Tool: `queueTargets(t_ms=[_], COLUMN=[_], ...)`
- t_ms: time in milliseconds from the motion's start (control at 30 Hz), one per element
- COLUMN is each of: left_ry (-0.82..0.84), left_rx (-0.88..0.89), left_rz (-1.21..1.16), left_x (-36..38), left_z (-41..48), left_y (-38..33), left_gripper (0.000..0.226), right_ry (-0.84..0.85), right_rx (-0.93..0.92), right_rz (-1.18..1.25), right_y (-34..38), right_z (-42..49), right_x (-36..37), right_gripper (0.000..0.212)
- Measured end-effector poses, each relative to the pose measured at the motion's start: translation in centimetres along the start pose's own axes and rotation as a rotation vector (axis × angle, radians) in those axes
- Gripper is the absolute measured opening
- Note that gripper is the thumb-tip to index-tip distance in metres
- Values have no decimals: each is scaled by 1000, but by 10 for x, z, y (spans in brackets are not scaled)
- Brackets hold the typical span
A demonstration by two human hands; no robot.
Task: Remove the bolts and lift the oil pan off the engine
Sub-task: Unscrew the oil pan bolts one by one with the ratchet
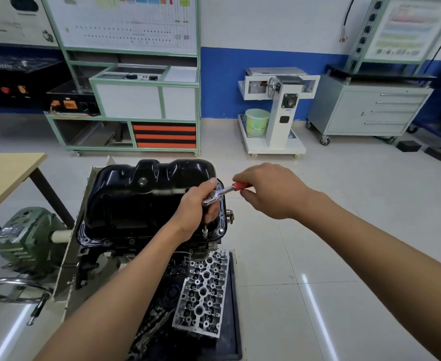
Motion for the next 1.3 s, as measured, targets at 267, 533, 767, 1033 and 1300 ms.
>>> queueTargets(t_ms=[267,533,767,1033,1300], left_ry=[-179,-278,135,406,63], left_rx=[10,58,63,3,9], left_rz=[14,-20,86,44,22], left_x=[12,12,2,3,-1], left_z=[3,2,0,1,0], left_y=[4,3,-7,-6,6], left_gripper=[66,53,63,65,77], right_ry=[262,433,194,10,19], right_rx=[72,14,121,-138,2], right_rz=[139,271,4,84,131], right_y=[14,28,4,37,4], right_z=[-42,-38,1,30,5], right_x=[-12,-9,-19,-1,-2], right_gripper=[51,52,18,44,16])
Point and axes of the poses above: each hand's wrist, its own z-axis towards the middle knuckle, its own x-axis out of the palm, y = z × x, the point moved 2 cm from there along z, towards the middle knuckle, and after that the axes turned 14 degrees about x, right-handed, at the moved point
